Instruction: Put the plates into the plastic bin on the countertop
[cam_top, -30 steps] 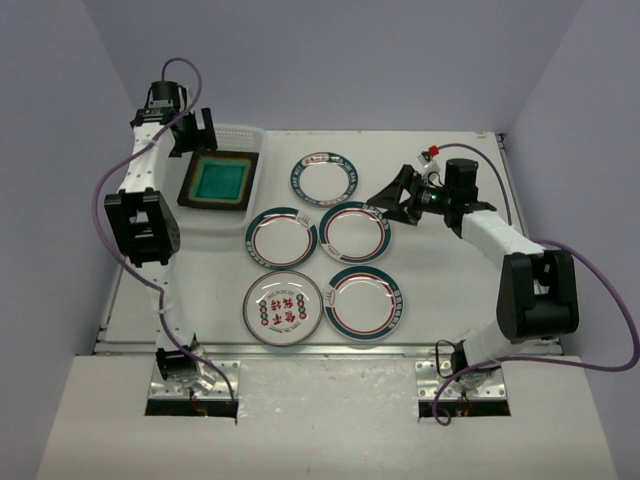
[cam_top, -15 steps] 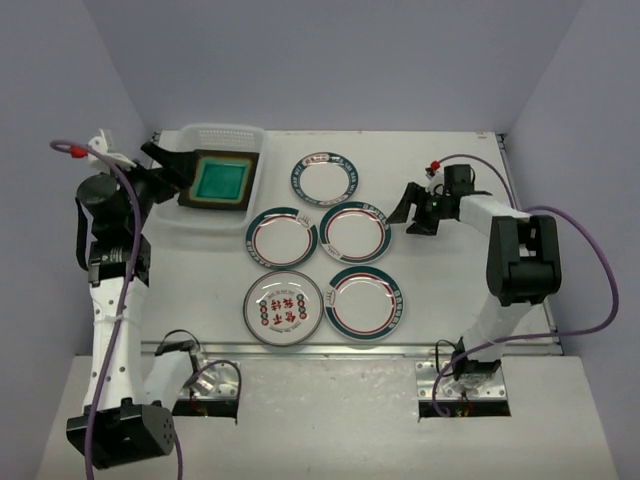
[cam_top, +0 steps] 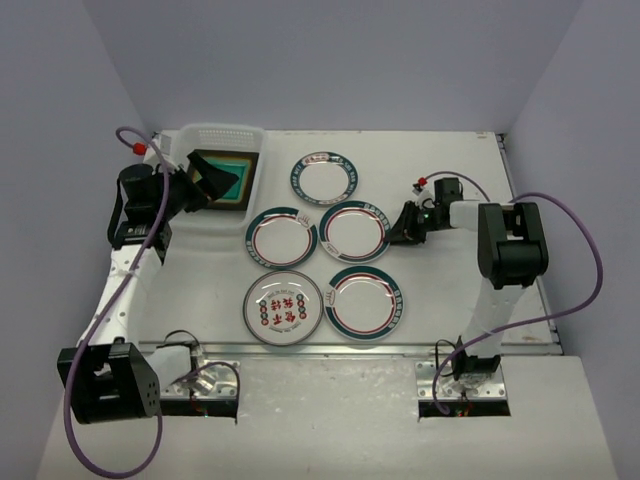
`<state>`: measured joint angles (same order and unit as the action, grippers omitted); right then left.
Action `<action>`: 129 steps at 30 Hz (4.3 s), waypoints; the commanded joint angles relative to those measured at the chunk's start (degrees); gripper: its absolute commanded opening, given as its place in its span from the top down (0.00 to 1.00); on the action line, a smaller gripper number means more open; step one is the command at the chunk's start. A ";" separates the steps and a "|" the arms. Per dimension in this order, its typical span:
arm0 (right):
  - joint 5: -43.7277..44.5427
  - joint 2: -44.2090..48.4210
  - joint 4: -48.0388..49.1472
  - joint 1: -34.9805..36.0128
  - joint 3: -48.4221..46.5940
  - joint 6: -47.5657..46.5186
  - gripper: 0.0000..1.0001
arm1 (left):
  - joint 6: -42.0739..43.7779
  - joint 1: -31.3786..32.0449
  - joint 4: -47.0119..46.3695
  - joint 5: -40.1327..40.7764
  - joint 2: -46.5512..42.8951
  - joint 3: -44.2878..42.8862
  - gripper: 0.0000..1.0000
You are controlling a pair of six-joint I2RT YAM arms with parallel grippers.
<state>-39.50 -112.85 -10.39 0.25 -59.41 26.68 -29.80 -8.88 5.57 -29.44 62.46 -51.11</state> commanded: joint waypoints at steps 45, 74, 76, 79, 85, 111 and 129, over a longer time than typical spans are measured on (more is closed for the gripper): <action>-23.52 28.51 35.48 1.88 11.49 30.55 0.01 | -0.88 24.22 1.09 17.36 14.00 -17.42 1.00; -14.44 37.02 15.52 -1.77 20.33 15.01 0.01 | 3.56 -5.63 20.14 18.79 56.68 -50.32 0.20; -12.84 37.09 12.64 -1.40 19.39 13.33 0.01 | 5.09 -4.62 25.29 21.20 58.24 -54.77 0.00; -5.40 36.92 5.30 -0.62 17.10 8.14 0.01 | 8.64 -3.09 31.43 27.52 60.55 -62.18 0.00; 6.77 38.22 -5.76 3.61 15.29 2.00 0.01 | 15.62 -1.23 44.80 33.94 68.97 -79.85 0.00; 8.75 37.59 -0.52 7.38 35.08 3.27 0.30 | -7.11 -1.80 3.54 13.76 1.51 -15.72 0.00; 22.71 54.69 -2.49 6.54 28.72 7.05 1.00 | -4.32 22.60 -0.65 7.32 6.29 -2.73 0.00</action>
<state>-21.90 -65.41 -14.24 7.59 -25.87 31.69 -35.18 5.97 8.94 -23.23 69.87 -53.04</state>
